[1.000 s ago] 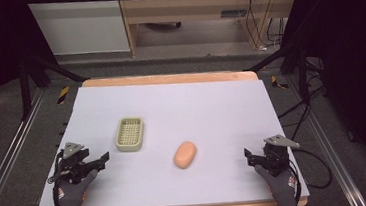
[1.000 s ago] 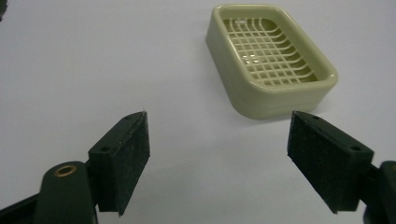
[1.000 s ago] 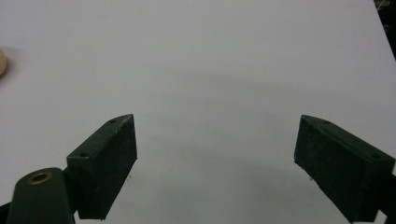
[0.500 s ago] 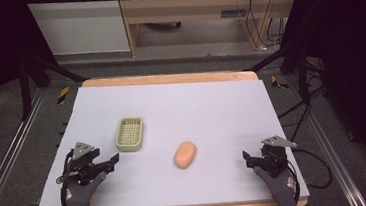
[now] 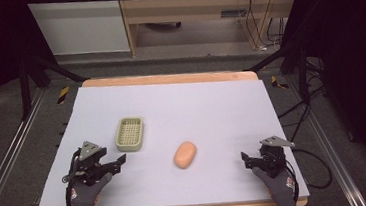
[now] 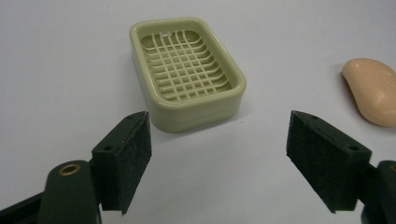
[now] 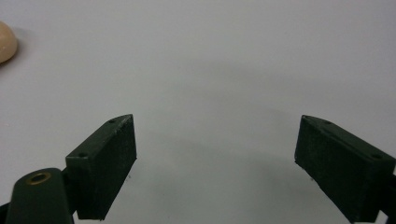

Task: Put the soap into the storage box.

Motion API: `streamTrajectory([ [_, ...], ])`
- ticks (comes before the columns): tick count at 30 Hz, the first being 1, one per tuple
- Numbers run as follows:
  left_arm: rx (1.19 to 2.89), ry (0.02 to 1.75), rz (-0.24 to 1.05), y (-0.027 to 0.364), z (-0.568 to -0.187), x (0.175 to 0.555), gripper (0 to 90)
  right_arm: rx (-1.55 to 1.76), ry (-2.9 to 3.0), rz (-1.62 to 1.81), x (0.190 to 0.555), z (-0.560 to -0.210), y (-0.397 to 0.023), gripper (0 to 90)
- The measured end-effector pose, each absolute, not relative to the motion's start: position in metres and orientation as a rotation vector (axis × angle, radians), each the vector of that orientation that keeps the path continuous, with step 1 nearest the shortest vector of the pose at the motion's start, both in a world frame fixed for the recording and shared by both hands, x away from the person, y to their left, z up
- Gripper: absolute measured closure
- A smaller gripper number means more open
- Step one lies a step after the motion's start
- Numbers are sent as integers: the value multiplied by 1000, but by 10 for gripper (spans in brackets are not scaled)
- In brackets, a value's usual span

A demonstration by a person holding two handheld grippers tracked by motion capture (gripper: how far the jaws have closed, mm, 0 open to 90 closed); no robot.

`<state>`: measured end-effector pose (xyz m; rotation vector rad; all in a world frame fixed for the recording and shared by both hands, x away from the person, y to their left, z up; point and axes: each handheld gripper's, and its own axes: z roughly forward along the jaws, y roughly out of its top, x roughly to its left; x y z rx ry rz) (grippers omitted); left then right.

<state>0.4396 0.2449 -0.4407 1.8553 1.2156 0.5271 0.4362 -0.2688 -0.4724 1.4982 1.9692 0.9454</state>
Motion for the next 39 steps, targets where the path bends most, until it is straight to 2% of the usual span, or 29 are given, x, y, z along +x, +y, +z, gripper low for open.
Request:
streamTrajectory([
  [39,1979,1073,480,180,-438,436,212,1481,1979,940,438,-473,-263,111],
])
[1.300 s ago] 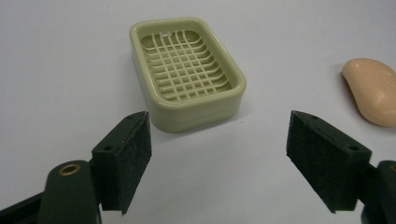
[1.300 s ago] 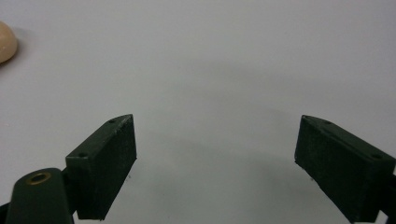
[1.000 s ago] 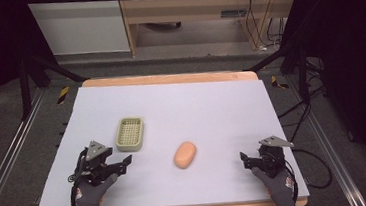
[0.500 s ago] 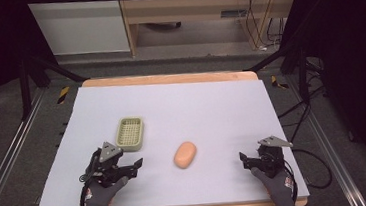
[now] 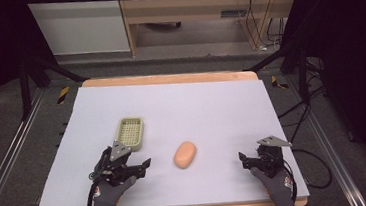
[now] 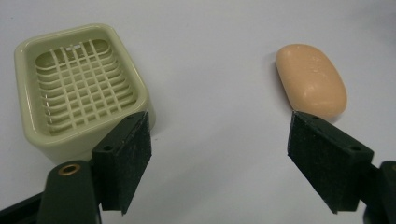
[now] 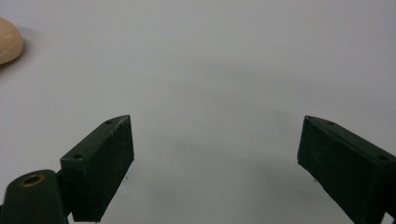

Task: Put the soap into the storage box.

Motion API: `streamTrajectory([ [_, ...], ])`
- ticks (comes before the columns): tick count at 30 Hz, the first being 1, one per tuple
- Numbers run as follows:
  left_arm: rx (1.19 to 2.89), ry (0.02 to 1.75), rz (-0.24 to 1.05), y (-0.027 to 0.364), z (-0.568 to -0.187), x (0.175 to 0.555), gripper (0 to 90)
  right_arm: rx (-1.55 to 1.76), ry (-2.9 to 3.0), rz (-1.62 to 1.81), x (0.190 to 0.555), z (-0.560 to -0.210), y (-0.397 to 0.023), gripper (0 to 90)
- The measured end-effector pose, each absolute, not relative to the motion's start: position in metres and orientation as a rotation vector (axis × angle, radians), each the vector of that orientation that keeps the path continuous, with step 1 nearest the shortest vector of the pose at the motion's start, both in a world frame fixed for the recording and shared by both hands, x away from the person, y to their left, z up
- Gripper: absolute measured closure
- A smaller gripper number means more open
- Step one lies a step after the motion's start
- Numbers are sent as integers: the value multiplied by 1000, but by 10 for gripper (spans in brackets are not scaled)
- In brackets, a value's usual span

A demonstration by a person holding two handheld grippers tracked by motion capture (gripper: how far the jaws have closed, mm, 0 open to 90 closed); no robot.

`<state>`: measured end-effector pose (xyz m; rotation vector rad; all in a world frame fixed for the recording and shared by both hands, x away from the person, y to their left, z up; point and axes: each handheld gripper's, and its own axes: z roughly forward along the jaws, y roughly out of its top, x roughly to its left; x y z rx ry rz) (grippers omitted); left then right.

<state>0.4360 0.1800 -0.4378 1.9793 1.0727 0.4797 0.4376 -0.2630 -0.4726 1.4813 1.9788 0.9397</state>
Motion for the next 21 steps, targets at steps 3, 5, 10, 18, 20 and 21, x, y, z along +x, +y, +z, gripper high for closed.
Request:
streamTrajectory([
  [3,1976,1061,478,177,-433,435,212,1482,1978,939,438,-473,-263,110],
  [5,1978,1048,477,173,-431,435,212,1486,1977,937,438,-473,-262,109],
  [10,2000,1009,478,157,-421,439,211,1474,1980,938,438,-473,-262,108],
  [18,1981,996,470,144,-417,444,210,1473,1974,937,438,-472,-262,106],
  [20,1979,997,464,142,-418,446,210,1477,1974,936,438,-472,-262,106],
  [21,1979,998,462,140,-418,447,210,1478,1974,937,438,-472,-262,106],
])
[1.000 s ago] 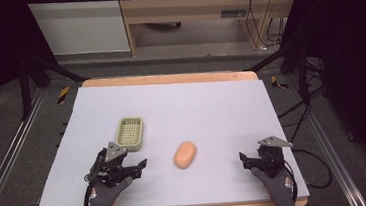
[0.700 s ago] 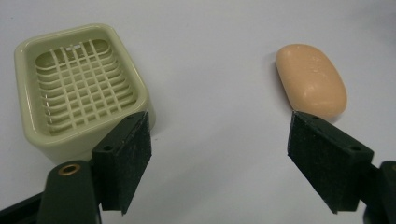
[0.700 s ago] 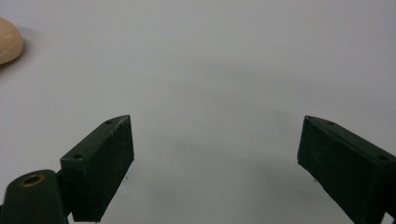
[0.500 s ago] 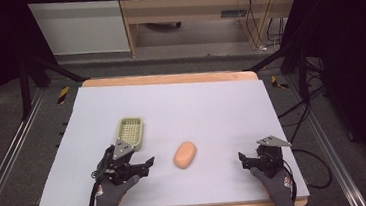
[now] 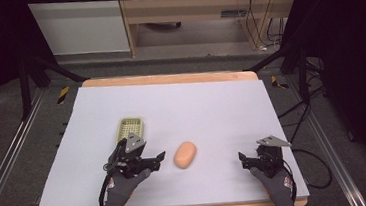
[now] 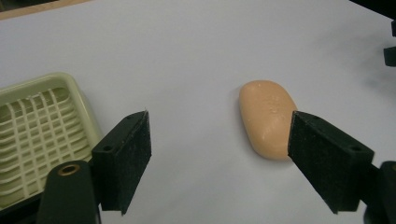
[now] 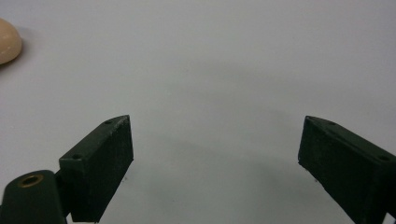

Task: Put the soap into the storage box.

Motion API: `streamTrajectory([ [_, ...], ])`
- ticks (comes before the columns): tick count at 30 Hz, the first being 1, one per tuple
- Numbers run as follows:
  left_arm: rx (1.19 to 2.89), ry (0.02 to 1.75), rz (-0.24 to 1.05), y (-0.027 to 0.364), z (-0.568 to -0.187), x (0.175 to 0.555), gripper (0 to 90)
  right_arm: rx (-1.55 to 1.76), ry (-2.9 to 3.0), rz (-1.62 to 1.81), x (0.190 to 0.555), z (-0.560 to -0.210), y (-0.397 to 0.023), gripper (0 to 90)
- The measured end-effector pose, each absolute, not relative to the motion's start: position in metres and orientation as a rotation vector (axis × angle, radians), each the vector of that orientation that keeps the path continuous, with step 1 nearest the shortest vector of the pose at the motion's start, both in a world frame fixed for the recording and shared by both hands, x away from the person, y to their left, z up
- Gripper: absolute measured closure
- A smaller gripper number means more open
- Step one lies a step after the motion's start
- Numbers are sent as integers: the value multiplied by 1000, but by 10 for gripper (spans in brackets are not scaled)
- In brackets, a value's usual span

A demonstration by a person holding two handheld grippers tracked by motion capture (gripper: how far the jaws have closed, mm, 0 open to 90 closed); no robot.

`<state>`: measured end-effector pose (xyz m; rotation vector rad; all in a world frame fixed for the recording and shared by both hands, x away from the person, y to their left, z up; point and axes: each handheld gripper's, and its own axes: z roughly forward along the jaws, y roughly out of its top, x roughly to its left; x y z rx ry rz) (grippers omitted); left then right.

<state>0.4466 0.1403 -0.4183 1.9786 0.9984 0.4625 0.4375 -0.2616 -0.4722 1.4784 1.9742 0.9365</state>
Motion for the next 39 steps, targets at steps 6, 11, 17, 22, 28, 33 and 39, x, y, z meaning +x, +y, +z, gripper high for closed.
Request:
streamTrajectory([
  [6,1980,998,465,132,-417,453,211,1474,1983,930,438,-473,-261,99],
  [11,1976,992,463,124,-414,457,211,1475,1979,932,438,-473,-261,99],
  [17,1981,987,457,114,-415,462,211,1479,1976,929,438,-473,-261,99],
  [22,1993,974,453,105,-417,466,212,1479,1976,929,438,-473,-261,99],
  [28,2013,969,445,98,-420,469,212,1475,1983,933,438,-473,-261,99],
  [33,2017,964,441,91,-422,470,211,1473,1984,931,438,-473,-260,99],
  [39,2021,962,432,83,-424,474,212,1474,1984,930,439,-473,-260,99],
])
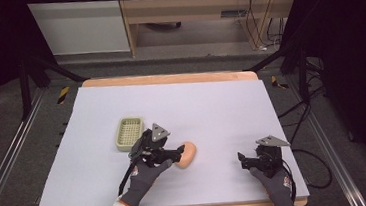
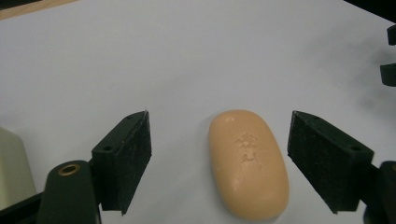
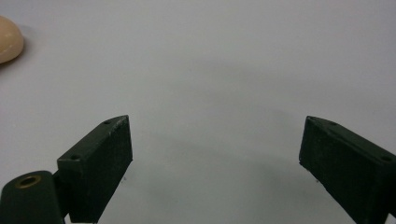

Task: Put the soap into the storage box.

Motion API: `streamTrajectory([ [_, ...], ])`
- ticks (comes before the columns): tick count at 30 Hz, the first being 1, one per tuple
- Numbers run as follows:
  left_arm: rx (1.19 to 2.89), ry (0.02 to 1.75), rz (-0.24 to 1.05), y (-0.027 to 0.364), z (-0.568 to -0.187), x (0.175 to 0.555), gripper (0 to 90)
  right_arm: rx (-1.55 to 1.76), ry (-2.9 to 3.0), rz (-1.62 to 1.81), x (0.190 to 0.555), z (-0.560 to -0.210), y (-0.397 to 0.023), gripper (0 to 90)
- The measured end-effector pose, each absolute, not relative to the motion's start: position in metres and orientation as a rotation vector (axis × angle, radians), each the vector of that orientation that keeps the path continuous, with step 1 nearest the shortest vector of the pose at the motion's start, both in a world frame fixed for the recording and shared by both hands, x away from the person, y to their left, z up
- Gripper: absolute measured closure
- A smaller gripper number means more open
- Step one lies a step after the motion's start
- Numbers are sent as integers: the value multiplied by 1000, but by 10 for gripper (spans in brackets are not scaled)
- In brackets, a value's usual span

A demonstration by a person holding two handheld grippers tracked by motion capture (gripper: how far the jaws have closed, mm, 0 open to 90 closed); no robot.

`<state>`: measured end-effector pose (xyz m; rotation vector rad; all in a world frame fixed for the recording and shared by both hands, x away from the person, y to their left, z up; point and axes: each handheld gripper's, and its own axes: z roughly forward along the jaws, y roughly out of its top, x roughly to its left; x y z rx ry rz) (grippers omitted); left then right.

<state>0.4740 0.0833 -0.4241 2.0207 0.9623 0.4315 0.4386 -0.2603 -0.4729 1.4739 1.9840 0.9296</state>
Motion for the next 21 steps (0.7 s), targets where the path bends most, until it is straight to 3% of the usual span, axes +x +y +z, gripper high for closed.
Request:
streamTrajectory([
  [21,2116,947,406,64,-445,478,211,1468,2000,928,440,-474,-259,99],
])
